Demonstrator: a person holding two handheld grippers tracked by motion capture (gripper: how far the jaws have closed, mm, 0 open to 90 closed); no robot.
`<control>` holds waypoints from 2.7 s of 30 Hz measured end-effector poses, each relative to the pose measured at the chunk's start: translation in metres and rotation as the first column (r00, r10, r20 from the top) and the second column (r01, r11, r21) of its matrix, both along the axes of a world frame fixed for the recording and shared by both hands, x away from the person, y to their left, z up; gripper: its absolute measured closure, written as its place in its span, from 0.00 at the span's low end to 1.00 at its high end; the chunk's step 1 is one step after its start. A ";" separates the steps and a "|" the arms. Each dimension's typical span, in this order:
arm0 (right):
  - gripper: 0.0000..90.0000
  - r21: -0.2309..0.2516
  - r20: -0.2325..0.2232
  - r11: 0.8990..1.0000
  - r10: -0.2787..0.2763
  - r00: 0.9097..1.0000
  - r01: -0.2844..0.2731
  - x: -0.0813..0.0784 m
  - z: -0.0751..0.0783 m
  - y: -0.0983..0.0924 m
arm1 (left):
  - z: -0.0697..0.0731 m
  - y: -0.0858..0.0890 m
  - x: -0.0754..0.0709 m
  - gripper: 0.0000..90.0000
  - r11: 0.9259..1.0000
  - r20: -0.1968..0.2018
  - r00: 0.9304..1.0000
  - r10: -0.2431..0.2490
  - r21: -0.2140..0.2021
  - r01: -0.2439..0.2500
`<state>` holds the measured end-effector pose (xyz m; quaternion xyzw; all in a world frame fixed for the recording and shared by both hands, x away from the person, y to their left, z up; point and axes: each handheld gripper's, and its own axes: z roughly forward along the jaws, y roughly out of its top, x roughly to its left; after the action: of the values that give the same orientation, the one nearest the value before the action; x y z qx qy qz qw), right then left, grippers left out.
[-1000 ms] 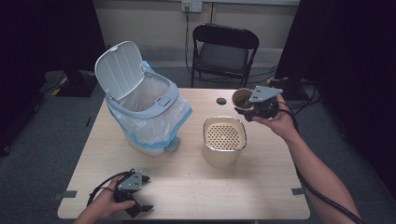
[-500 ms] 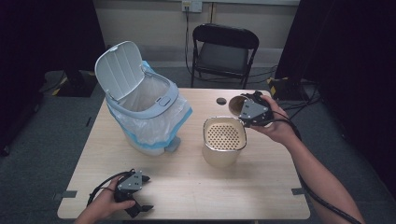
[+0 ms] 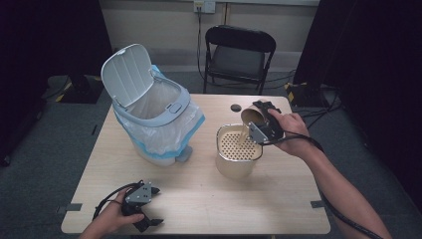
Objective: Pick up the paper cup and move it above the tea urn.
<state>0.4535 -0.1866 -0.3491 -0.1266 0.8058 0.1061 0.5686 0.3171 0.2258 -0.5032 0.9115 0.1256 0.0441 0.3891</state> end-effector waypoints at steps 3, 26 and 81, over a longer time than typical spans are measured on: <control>0.35 -0.047 0.078 0.999 0.000 0.997 0.004 -0.003 0.001 0.003 | 0.000 0.000 0.000 0.00 1.000 0.000 1.000 0.000 0.000 0.000; 0.36 -0.345 0.452 0.938 0.132 0.882 0.037 -0.023 -0.011 0.021 | 0.000 0.000 0.000 0.00 1.000 0.000 1.000 0.000 0.004 0.000; 0.36 -0.503 0.589 0.856 0.237 0.772 0.121 -0.041 -0.014 0.023 | 0.000 0.000 0.000 0.00 1.000 0.000 1.000 0.000 0.005 0.000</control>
<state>0.4129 -0.1640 -0.3635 -0.3273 0.5609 -0.1433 0.7468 0.3171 0.2260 -0.5031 0.9124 0.1253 0.0444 0.3870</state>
